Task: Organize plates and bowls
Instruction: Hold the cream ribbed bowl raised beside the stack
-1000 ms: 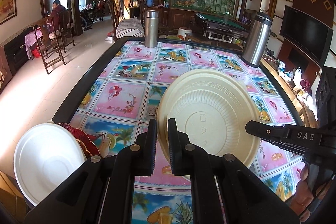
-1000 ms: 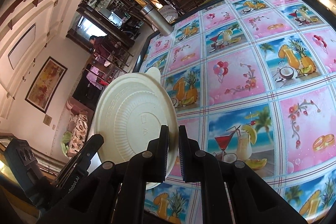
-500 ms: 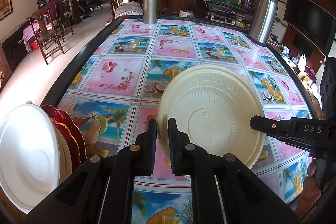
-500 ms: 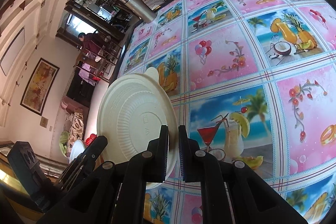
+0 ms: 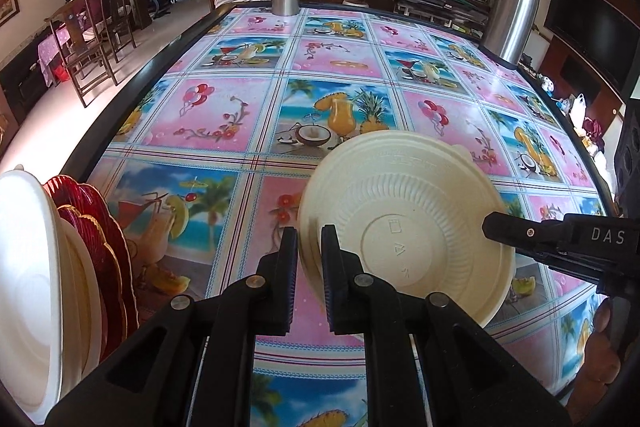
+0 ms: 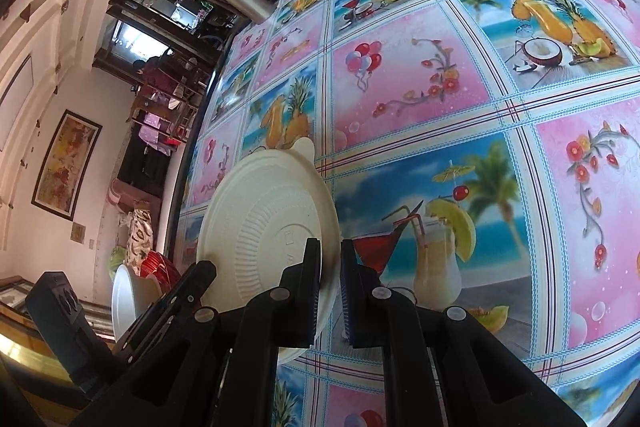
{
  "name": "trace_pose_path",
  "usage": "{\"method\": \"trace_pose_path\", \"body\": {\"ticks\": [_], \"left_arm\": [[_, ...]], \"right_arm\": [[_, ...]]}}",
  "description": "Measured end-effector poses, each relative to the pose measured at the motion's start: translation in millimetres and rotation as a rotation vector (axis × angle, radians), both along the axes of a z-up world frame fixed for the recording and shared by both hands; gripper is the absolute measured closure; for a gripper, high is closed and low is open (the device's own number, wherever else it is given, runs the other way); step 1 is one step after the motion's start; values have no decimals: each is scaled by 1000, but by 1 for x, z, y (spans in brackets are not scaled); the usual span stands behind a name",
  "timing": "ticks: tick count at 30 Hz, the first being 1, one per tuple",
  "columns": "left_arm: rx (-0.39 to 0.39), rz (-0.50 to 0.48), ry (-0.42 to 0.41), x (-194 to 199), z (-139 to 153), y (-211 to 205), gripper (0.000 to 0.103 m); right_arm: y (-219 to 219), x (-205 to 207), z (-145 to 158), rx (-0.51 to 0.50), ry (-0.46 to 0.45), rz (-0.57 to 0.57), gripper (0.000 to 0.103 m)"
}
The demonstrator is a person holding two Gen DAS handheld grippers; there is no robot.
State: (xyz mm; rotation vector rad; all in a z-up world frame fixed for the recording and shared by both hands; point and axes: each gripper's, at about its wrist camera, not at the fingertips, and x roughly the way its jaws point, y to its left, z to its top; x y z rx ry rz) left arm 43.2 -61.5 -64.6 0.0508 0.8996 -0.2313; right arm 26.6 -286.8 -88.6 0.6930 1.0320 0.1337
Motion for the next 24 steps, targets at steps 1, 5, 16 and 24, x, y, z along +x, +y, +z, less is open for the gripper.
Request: {"method": "trace_pose_path", "body": {"ticks": [1, 5, 16, 24], "left_arm": [[1, -2, 0, 0, 0, 0, 93], [-2, -9, 1, 1, -1, 1, 93], [-3, -15, 4, 2, -2, 3, 92], [-6, -14, 9, 2, -2, 4, 92]], "right_arm": [[0, 0, 0, 1, 0, 0, 93], [0, 2, -1, -2, 2, -5, 93], [4, 3, 0, -10, 4, -14, 93], [4, 1, 0, -3, 9, -15, 93]]}}
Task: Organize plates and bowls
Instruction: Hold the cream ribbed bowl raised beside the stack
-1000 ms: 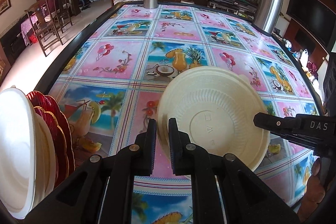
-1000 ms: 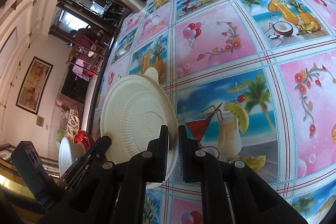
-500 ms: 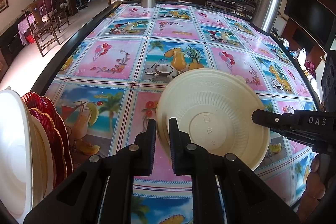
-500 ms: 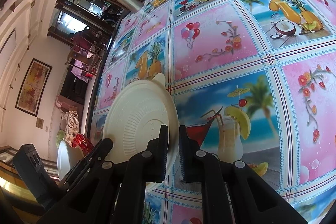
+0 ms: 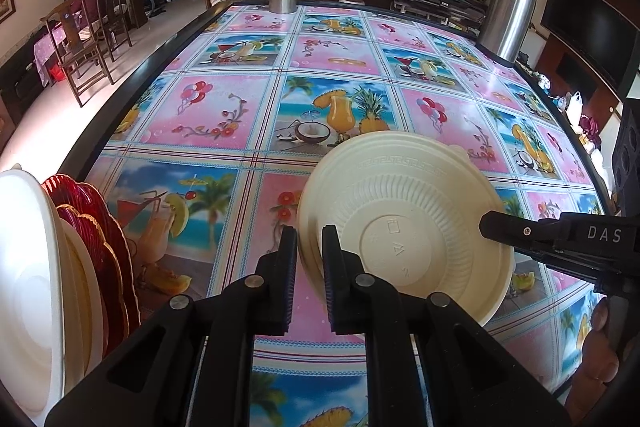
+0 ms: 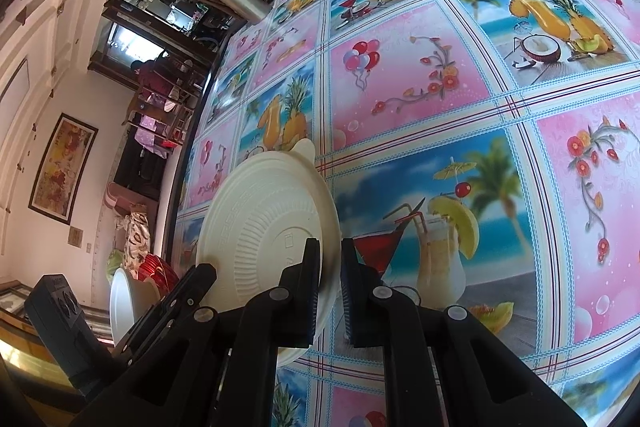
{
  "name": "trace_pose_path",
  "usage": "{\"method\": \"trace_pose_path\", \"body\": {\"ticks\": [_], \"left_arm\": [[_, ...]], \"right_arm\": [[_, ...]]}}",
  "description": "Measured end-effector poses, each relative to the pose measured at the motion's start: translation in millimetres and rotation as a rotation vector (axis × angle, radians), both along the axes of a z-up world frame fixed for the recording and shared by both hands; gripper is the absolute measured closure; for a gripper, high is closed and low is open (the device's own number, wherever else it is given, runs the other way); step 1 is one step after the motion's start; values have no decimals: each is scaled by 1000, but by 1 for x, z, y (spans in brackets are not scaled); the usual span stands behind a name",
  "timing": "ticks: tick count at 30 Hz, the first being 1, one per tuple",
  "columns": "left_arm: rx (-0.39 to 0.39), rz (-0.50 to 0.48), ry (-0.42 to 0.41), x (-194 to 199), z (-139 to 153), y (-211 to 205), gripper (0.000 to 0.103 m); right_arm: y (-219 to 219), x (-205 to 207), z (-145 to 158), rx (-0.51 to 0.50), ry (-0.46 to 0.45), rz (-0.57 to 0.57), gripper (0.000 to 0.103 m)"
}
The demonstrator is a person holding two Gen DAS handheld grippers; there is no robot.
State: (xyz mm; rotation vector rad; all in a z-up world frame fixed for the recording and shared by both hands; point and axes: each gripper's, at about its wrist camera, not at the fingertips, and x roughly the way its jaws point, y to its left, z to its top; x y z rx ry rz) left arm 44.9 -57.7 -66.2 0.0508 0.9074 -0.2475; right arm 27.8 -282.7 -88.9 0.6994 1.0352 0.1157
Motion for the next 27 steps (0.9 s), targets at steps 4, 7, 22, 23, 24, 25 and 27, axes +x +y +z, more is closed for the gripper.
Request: {"method": "trace_pose_path", "body": {"ticks": [4, 7, 22, 23, 24, 25, 27], "left_arm": [[2, -1, -1, 0, 0, 0, 92], [10, -5, -3, -1, 0, 0, 92], [7, -11, 9, 2, -2, 1, 92], [9, -12, 8, 2, -2, 1, 92], [10, -12, 10, 3, -3, 1, 92], [8, -14, 15, 3, -3, 2, 92], [5, -16, 29, 5, -6, 2, 92]], "right_arm": [[1, -1, 0, -1, 0, -2, 93], [2, -1, 0, -5, 0, -3, 93], [4, 0, -5, 5, 19, 6, 91], [5, 0, -5, 10, 21, 9, 87], [5, 1, -5, 17, 29, 15, 87], [4, 1, -5, 16, 32, 15, 86], [6, 2, -4, 12, 37, 23, 84]]}}
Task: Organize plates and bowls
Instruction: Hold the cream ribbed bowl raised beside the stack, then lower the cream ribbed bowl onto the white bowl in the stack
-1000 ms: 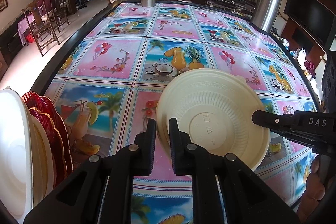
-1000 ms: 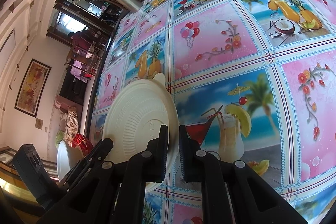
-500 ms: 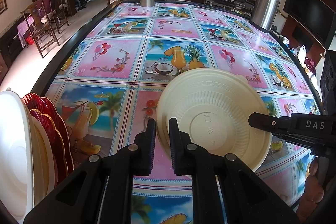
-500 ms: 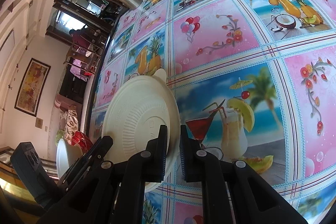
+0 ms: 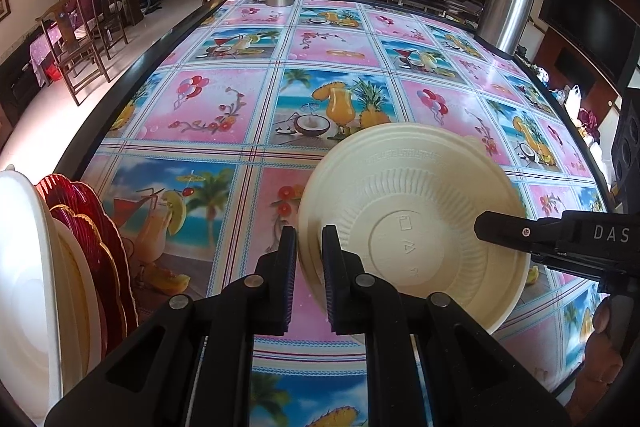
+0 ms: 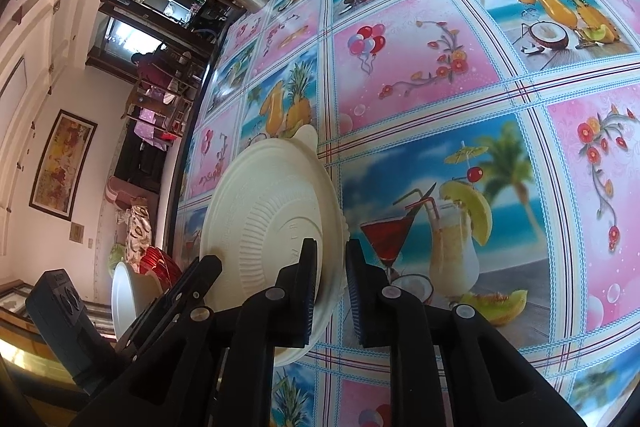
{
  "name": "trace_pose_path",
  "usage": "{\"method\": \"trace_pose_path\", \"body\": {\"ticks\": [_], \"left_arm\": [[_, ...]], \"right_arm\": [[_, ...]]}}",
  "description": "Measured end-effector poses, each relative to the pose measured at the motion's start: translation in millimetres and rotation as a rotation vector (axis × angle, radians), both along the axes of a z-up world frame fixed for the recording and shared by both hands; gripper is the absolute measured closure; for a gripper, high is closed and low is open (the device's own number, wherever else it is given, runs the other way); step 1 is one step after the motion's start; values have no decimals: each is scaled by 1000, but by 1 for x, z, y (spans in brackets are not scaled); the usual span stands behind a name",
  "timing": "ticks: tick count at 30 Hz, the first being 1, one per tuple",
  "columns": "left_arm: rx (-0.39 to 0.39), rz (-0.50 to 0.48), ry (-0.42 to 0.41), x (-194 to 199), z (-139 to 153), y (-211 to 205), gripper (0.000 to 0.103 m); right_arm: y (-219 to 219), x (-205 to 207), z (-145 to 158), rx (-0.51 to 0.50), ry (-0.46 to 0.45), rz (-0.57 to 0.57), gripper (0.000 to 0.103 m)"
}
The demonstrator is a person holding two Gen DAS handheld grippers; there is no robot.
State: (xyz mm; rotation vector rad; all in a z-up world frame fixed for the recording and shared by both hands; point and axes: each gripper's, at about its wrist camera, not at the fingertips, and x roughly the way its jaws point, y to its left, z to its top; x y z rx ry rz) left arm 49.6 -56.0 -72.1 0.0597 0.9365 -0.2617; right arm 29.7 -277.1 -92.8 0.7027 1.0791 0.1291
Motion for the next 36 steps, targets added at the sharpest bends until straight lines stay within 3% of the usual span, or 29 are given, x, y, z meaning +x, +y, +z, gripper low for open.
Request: {"method": "trace_pose_path", "body": {"ticks": [5, 19, 23, 36], "left_arm": [[-12, -5, 15, 2, -1, 0, 92], [-8, -16, 9, 2, 2, -5, 92], [-7, -15, 8, 2, 1, -6, 92], [-5, -11, 4, 0, 3, -4, 92]], "right_arm": [[3, 3, 3, -16, 1, 8, 75], [-10, 0, 9, -24, -8, -31, 75], [-9, 0, 6, -27, -8, -33, 93], [-7, -4, 10, -36, -33, -39, 94]]}}
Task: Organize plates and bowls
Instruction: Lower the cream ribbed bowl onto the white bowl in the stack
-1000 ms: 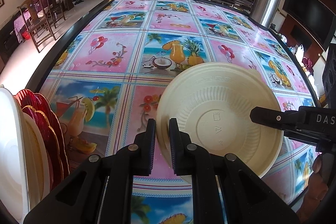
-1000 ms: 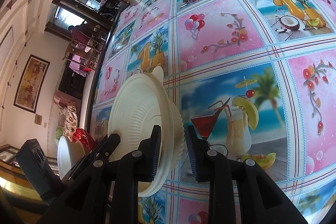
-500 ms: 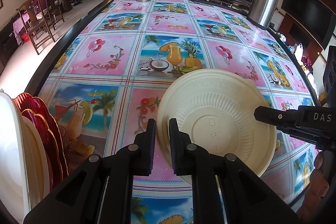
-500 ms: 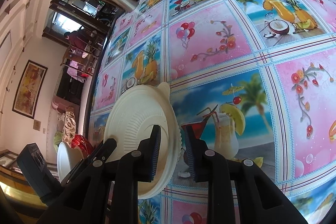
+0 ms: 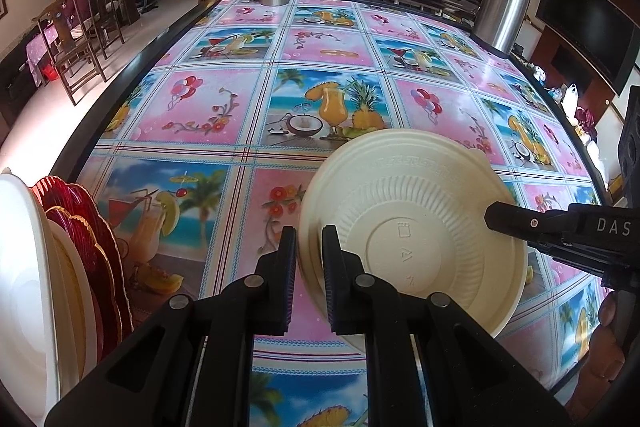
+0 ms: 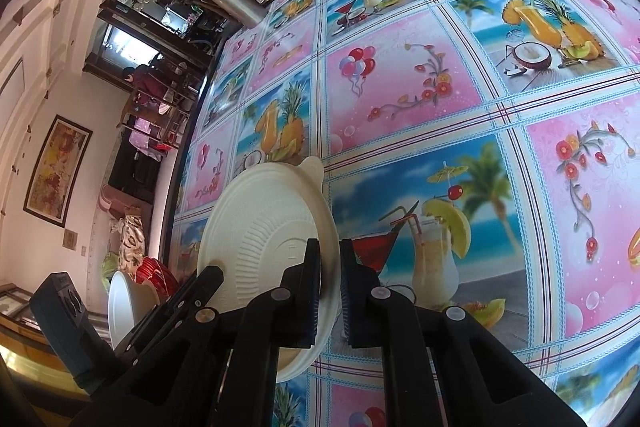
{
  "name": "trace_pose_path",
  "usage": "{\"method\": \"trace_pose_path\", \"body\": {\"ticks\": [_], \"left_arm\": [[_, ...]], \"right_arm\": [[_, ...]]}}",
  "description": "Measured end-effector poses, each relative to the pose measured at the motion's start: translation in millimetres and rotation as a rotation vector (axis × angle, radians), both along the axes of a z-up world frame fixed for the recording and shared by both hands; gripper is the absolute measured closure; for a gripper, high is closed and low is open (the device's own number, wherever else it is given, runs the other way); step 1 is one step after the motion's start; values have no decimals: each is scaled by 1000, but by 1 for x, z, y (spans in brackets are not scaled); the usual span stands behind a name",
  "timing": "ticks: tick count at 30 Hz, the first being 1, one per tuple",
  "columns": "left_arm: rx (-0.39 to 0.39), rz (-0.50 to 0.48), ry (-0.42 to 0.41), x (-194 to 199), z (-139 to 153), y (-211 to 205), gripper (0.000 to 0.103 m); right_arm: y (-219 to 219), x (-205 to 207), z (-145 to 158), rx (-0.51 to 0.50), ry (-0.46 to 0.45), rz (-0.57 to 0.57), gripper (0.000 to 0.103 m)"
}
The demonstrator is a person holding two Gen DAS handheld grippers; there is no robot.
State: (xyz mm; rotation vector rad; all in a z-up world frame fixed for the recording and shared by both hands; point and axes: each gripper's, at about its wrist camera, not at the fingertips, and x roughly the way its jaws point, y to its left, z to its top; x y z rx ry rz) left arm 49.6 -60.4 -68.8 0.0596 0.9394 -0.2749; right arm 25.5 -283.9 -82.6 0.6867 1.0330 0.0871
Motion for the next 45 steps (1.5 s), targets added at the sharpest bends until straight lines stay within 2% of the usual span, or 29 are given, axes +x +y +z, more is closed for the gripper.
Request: {"method": "trace_pose_path", "body": {"ticks": [8, 19, 45], "left_arm": [[-8, 3, -20, -6, 8, 4, 92], [-28, 12, -74, -19, 30, 16, 92], [-102, 100, -194, -46, 73, 76, 92]], "right_arm": [[1, -2, 4, -5, -13, 2, 94], [12, -13, 26, -22, -58, 12, 94], [65, -24, 76, -81, -156, 91, 94]]}}
